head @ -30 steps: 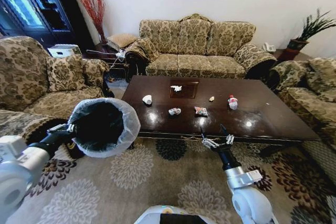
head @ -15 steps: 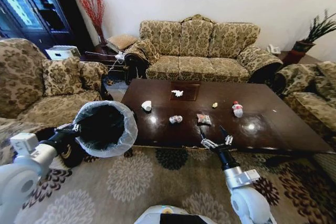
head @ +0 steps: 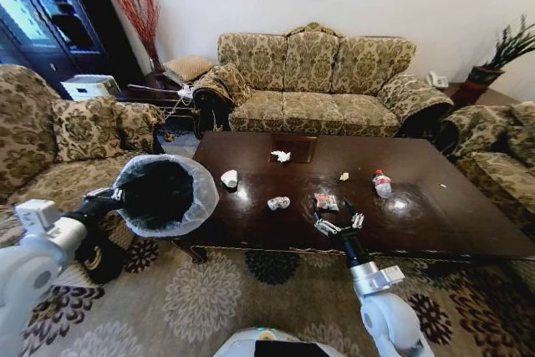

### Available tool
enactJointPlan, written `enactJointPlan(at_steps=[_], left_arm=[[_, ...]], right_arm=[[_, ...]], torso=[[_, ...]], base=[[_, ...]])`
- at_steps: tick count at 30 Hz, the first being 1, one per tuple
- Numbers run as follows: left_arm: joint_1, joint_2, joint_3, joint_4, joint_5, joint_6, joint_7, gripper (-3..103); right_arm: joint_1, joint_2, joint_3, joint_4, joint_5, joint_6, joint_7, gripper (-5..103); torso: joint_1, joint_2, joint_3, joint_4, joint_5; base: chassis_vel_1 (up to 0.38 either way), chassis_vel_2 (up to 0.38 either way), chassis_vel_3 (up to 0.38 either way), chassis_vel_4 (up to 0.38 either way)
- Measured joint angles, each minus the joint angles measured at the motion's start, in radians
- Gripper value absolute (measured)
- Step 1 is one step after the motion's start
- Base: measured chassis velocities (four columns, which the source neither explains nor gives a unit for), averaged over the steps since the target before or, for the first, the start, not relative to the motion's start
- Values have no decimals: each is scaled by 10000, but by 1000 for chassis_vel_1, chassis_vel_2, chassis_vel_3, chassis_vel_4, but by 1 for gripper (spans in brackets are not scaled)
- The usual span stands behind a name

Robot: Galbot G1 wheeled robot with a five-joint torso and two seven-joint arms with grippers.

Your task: Move to the front of the table and place the trash on the table into the trash bin.

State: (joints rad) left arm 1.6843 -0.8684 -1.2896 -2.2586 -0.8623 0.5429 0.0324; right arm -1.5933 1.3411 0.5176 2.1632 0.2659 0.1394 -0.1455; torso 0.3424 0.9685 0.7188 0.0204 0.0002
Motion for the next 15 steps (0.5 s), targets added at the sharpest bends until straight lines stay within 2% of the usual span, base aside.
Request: enactJointPlan(at_steps=[9, 13, 15], left_arm=[[-136, 7, 185, 101, 39, -30, 40, 0], [-146, -12, 228, 95, 50, -50, 56, 0], [-133, -32, 269, 92, 56, -236, 111, 0]], right_arm=[[156, 2, -49, -153, -12, -21, -14, 100], [194, 0, -84, -213, -14, -23, -11, 100], [260, -6, -156, -315, -17, 5, 93, 100]], torso=[[12, -2, 4, -3, 0], [12, -2, 4, -2, -2], [11, -2, 4, -1, 1]], base=[[61, 78, -63, -88], [186, 183, -198, -200], [252, 214, -240, -233]])
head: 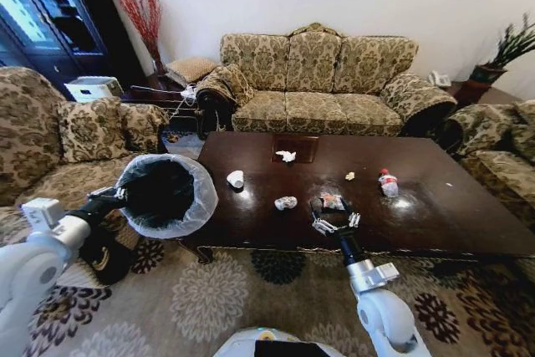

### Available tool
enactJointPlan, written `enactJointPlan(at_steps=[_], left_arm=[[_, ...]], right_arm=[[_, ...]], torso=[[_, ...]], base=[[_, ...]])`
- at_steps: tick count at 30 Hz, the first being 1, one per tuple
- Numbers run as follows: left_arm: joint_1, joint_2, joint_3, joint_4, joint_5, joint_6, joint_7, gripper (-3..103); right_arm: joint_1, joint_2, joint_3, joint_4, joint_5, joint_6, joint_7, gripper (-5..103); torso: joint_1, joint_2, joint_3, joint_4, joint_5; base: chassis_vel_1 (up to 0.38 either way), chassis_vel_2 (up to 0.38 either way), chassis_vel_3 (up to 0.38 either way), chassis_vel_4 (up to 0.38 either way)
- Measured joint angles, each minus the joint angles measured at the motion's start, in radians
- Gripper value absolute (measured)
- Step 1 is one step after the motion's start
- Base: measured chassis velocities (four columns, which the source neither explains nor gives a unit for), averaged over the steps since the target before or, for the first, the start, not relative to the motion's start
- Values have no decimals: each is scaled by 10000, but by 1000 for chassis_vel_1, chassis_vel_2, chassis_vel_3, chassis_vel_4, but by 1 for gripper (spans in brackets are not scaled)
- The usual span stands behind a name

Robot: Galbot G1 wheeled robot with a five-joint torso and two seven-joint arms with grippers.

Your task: Move to the front of the table and place the trash on the table into the trash bin.

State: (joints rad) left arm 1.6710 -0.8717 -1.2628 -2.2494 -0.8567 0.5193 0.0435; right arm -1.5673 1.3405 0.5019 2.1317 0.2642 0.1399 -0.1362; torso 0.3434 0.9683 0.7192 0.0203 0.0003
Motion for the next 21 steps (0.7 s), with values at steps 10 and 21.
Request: enactJointPlan(at_steps=[10, 21], left_arm=[[109, -204, 140, -205, 248, -648, 171, 0], [148, -365, 243, -344, 322, -700, 250, 0]], right_arm=[[1999, -274, -1227, -1458, 328, -961, 1040, 100], [5294, 200, -2968, -4282, 388, -1852, 1767, 100]], torso=[[-2, 1, -2, 4, -3], [7, -5, 3, 2, -10]], base=[[149, 121, -114, -125], [-25, -32, 11, 7]])
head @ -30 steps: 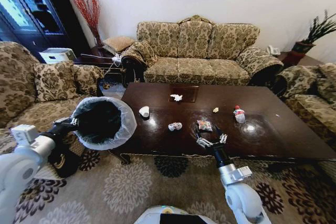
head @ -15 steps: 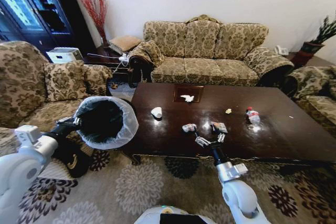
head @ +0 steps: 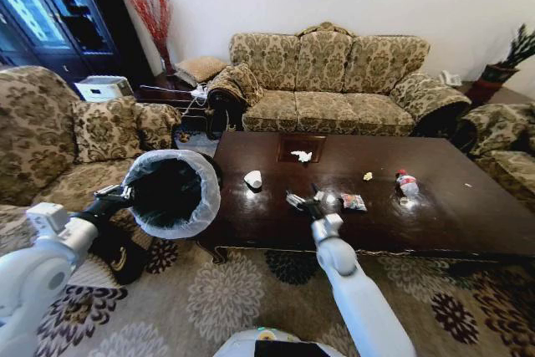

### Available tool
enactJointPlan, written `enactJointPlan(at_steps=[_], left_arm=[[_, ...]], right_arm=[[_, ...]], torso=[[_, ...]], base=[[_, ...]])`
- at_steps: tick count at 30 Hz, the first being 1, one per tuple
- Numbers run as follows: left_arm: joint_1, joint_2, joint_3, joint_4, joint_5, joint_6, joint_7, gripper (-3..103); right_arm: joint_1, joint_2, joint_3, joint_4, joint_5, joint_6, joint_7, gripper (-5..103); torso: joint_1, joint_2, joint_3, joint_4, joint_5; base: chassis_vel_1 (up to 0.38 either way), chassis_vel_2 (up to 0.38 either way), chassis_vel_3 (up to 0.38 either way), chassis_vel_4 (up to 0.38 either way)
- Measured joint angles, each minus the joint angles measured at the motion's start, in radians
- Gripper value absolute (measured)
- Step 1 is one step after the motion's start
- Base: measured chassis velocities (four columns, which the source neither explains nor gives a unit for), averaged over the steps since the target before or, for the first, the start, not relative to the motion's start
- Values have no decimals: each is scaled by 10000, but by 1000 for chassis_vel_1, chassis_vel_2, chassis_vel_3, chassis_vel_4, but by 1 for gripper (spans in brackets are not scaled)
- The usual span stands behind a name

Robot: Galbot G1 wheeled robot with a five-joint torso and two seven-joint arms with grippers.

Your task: Move to the front of the table and place the trash on the table into the trash bin.

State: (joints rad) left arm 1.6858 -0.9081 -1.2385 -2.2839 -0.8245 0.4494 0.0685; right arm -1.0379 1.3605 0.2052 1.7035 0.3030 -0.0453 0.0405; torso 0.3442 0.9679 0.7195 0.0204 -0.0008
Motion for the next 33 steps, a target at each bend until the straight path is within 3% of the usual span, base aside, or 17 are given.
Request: enactJointPlan(at_steps=[17, 26, 33], left_arm=[[-76, 53, 402, -78, 116, -79, -18, 0], [51, -172, 470, -207, 259, -103, 12, 0], [322, -198, 277, -469, 271, -105, 35, 0]], right_arm=[[-248, 475, -330, -405, -163, -8, -553, 100], [316, 721, -882, -1129, 182, -436, -231, 100], [1403, 1533, -1325, -2544, 764, -1174, 241, 100]], torso=[[-10, 4, -5, -2, 7], [6, 1, 1, -6, 6], [-17, 6, -8, 0, 7]], base=[[-32, 30, 38, -32], [-91, 96, 87, -99], [0, 0, 0, 0]])
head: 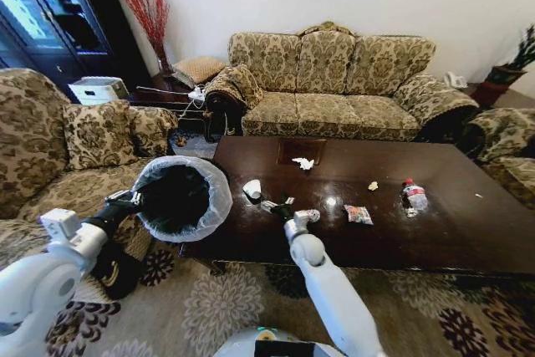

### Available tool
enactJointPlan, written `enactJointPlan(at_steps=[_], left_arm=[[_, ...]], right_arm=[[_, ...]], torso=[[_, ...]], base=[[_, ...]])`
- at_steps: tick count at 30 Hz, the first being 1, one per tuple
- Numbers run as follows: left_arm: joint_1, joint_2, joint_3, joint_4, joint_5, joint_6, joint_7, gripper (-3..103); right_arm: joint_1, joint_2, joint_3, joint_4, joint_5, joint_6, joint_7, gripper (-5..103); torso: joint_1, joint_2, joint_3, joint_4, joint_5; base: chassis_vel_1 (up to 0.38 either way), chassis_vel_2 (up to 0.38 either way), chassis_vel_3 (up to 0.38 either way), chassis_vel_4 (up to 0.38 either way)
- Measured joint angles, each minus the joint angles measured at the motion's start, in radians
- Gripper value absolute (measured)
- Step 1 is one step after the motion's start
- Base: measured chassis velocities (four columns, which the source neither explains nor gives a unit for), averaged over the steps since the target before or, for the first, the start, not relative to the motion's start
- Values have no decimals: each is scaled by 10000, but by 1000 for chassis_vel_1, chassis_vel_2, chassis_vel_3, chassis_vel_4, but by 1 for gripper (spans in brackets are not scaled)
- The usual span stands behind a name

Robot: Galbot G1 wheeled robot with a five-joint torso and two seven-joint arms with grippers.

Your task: Move to the front of the table and place the trash on the table into the trash bin.

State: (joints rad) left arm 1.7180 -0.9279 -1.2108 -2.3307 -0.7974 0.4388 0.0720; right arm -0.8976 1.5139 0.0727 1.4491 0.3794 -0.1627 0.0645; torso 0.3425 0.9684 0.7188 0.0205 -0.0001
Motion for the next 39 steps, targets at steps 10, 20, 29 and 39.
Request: enactJointPlan(at_steps=[10, 20, 29, 39], left_arm=[[279, -65, -66, -206, 36, 75, -25, 0], [389, -125, -205, -359, 35, 117, -18, 0], [391, -99, -269, -383, -17, 112, 9, 0], [426, -128, -312, -389, -34, 93, 57, 0]], right_arm=[[2184, 967, -94, -3404, -774, 702, 269, 100], [2768, 976, -70, -4717, -971, 874, 244, 100], [2765, 955, -158, -4982, -635, 755, -289, 100], [2707, 949, -205, -4712, -507, 781, -418, 86]], torso=[[13, -2, 6, -2, 0], [9, -2, 4, -2, 2], [9, -2, 5, -3, 0], [9, -2, 4, -2, 1]], base=[[0, 0, 0, 0], [0, 0, 0, 0], [0, 0, 0, 0], [0, 0, 0, 0]])
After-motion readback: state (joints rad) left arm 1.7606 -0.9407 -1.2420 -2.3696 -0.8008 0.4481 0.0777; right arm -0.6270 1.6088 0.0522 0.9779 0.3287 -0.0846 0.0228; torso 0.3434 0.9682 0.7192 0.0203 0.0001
